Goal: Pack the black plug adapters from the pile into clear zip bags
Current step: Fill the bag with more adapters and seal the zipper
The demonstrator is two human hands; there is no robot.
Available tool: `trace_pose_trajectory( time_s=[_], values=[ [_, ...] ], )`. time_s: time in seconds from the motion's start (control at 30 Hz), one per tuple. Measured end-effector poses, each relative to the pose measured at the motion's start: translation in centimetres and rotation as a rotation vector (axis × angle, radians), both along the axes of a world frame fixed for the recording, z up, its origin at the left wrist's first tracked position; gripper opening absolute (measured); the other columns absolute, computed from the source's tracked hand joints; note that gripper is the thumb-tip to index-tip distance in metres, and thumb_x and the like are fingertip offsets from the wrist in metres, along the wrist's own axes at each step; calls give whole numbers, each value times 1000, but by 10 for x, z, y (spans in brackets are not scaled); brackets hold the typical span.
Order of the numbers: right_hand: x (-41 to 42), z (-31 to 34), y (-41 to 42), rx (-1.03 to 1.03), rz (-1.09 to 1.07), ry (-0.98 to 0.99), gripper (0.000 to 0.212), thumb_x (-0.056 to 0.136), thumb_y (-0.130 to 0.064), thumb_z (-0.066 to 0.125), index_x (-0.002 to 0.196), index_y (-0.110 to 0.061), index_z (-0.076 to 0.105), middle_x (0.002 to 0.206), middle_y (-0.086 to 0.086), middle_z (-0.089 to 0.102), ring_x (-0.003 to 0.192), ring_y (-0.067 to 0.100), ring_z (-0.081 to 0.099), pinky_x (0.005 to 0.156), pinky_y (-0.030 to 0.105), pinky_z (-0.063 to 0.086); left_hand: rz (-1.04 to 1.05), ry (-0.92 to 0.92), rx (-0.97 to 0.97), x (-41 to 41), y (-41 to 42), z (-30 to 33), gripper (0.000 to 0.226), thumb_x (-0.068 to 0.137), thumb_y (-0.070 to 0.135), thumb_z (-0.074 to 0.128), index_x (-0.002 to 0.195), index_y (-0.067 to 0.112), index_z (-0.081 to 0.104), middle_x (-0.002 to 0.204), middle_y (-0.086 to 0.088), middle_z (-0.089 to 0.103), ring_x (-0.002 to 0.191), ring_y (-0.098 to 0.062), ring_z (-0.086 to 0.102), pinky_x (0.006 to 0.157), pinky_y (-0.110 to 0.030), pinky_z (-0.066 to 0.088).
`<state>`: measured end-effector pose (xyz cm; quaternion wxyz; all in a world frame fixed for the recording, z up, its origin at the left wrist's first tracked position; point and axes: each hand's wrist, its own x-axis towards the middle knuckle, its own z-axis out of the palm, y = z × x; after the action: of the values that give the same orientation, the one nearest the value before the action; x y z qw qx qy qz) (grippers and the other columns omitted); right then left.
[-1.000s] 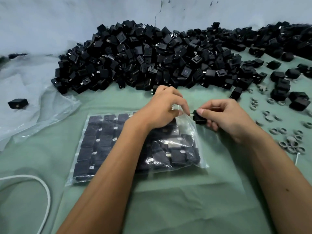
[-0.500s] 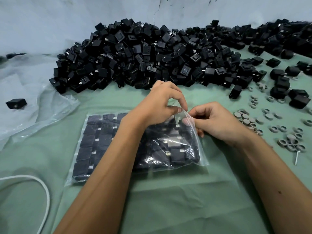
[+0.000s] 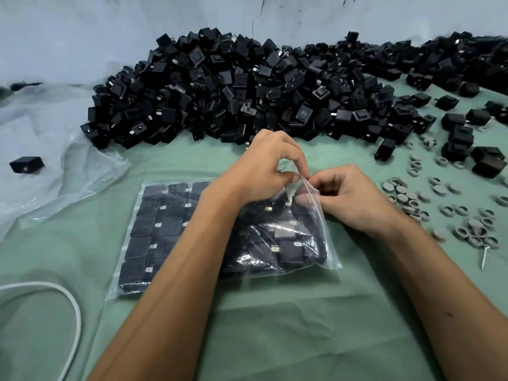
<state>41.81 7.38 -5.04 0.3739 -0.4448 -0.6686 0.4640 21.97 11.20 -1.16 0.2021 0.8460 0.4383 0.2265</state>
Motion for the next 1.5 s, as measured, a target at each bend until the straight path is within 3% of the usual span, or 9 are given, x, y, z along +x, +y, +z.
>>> trace_pose_trajectory(
  time_s=[0.13,0.3,0.43,0.53,0.7,0.93,1.07,1.33,1.5],
  values=[
    [-1,2,0,44,-11,-102,29,72,-45,82,90,-22,82,86,6,79,86,43,71,84,62,57,0,4,-2,0,0,0,21,88,14,78,91,35,78,121,7,59,124,-20,39,107,-35,29],
    [3,2,2,125,-41,-235,44,69,-68,76,90,-30,81,83,16,75,81,47,67,75,62,57,1,5,6,-2,1,0,20,88,16,78,91,35,79,120,7,60,123,-21,42,108,-39,32],
    [13,3,5,101,43,-219,10,96,-26,71,93,-21,79,75,5,73,61,23,62,58,38,51,-8,7,11,-2,2,0,17,88,17,79,92,34,80,119,7,61,123,-21,44,109,-42,33],
    [20,6,5,58,157,-244,30,94,8,63,107,-16,76,86,-2,76,70,10,65,65,19,51,-6,6,16,-3,3,0,18,88,18,79,92,35,80,117,7,62,122,-21,46,110,-43,33],
    [19,7,5,108,158,-246,28,88,8,74,105,-15,77,91,3,77,83,21,70,80,29,56,-9,2,12,-2,4,-2,18,87,17,79,91,35,80,117,7,62,122,-21,46,110,-45,34],
    [18,2,7,126,81,-279,21,87,-3,80,93,-23,78,69,-11,67,62,5,57,62,22,50,-20,3,31,0,5,-2,18,87,17,80,90,35,79,117,6,64,120,-21,49,110,-42,33],
    [16,1,7,86,54,-294,11,83,-19,85,87,-26,78,69,6,66,62,11,55,62,39,51,-35,1,48,1,5,-4,17,87,14,80,92,30,81,115,5,64,117,-18,51,108,-37,32],
    [17,0,7,60,27,-236,13,97,-15,71,89,-21,78,66,-2,68,56,7,56,55,23,45,12,-38,-73,-8,7,-3,33,85,16,81,113,33,74,122,6,61,120,-13,54,108,-40,43],
    [10,6,2,100,72,-215,16,91,-38,72,97,-25,81,90,6,74,76,37,62,69,49,54,25,31,-367,-48,6,11,53,77,26,87,121,48,65,143,21,50,133,-5,44,109,-36,25]
  ],
)
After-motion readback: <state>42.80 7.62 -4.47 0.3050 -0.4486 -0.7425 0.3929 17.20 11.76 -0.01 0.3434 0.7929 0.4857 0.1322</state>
